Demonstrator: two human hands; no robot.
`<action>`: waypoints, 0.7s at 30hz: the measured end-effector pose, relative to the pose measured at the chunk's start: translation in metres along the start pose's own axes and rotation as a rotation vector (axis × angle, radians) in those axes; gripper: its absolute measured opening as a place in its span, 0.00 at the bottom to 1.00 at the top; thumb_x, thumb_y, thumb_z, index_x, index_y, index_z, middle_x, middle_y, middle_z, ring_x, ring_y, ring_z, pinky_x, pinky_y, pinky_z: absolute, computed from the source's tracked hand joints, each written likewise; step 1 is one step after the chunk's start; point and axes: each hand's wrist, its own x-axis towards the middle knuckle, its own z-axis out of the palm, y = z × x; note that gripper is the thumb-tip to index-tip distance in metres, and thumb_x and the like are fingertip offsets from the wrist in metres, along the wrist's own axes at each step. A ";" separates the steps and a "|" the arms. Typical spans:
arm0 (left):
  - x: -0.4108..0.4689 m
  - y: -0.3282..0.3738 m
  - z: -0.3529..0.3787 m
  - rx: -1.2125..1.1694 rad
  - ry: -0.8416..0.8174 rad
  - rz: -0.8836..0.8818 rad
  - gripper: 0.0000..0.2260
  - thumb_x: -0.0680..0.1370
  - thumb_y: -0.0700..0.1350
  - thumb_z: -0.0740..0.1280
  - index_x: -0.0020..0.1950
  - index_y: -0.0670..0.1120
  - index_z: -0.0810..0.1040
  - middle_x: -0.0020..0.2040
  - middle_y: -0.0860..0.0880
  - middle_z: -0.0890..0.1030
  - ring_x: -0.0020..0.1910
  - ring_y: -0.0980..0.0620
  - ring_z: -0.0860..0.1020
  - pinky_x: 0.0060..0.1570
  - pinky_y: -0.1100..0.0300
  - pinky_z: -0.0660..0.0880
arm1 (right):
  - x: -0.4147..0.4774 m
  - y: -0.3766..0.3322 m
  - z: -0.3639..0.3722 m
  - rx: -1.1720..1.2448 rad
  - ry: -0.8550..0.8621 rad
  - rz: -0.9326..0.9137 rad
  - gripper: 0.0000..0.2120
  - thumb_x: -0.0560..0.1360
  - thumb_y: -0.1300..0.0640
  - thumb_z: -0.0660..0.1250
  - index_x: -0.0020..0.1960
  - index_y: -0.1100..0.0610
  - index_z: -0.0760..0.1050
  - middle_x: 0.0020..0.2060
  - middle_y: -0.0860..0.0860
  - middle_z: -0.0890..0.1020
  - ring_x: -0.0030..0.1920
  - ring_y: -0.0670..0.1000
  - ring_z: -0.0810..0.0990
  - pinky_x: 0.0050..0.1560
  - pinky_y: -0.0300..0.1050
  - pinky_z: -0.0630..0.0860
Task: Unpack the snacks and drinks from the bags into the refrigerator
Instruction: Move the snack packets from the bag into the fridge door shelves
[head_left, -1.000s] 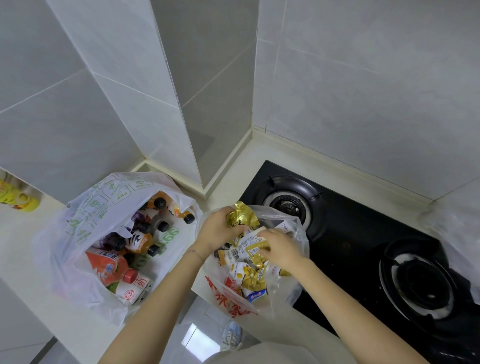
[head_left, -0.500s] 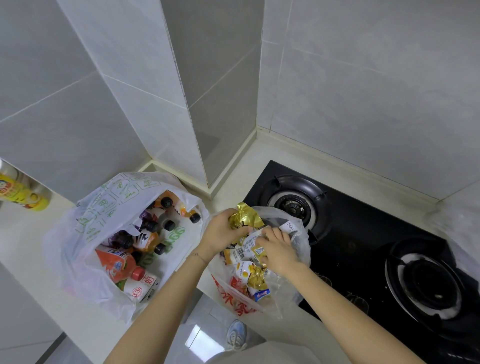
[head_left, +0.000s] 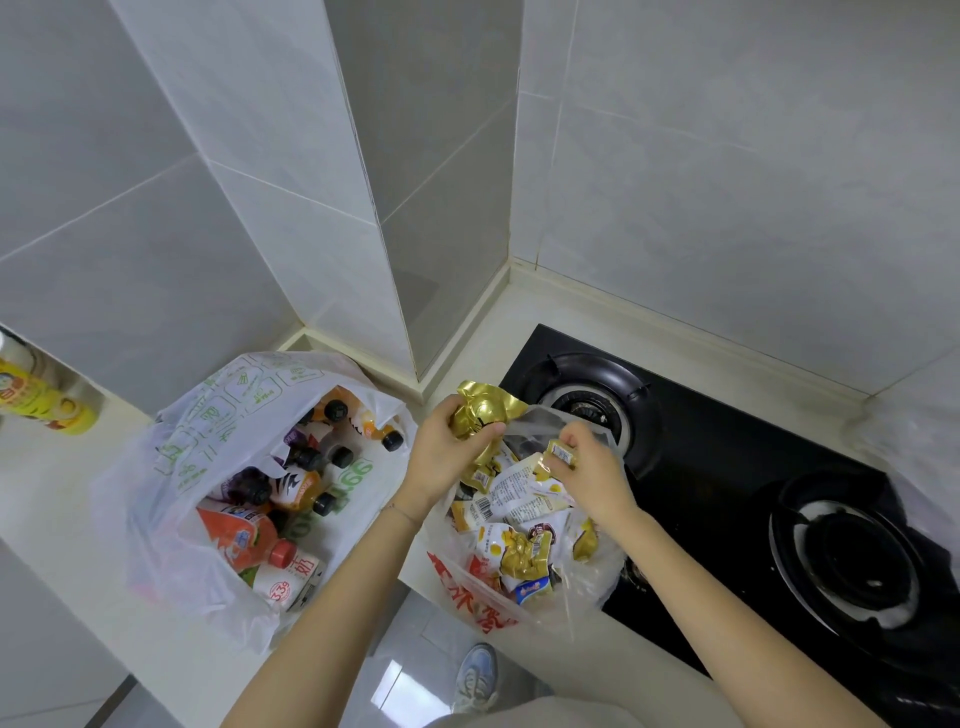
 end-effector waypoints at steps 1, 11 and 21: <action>0.000 0.003 0.000 -0.018 -0.006 0.008 0.11 0.73 0.50 0.75 0.51 0.48 0.78 0.45 0.49 0.82 0.43 0.51 0.81 0.46 0.53 0.79 | 0.000 -0.003 -0.001 0.088 0.013 0.027 0.09 0.76 0.55 0.69 0.51 0.52 0.69 0.40 0.45 0.78 0.38 0.47 0.78 0.39 0.42 0.74; -0.006 0.036 -0.018 -0.313 0.041 0.069 0.12 0.74 0.42 0.73 0.55 0.41 0.79 0.48 0.49 0.83 0.49 0.53 0.82 0.49 0.62 0.78 | -0.003 -0.042 -0.011 0.757 0.072 0.291 0.11 0.72 0.54 0.74 0.53 0.52 0.79 0.48 0.49 0.84 0.50 0.48 0.82 0.52 0.43 0.79; -0.056 0.081 -0.018 -0.427 0.248 0.168 0.12 0.76 0.41 0.72 0.57 0.39 0.78 0.49 0.49 0.84 0.50 0.50 0.83 0.50 0.57 0.80 | -0.034 -0.058 -0.033 1.218 0.081 0.438 0.10 0.76 0.56 0.70 0.55 0.59 0.80 0.49 0.56 0.85 0.49 0.52 0.84 0.46 0.45 0.82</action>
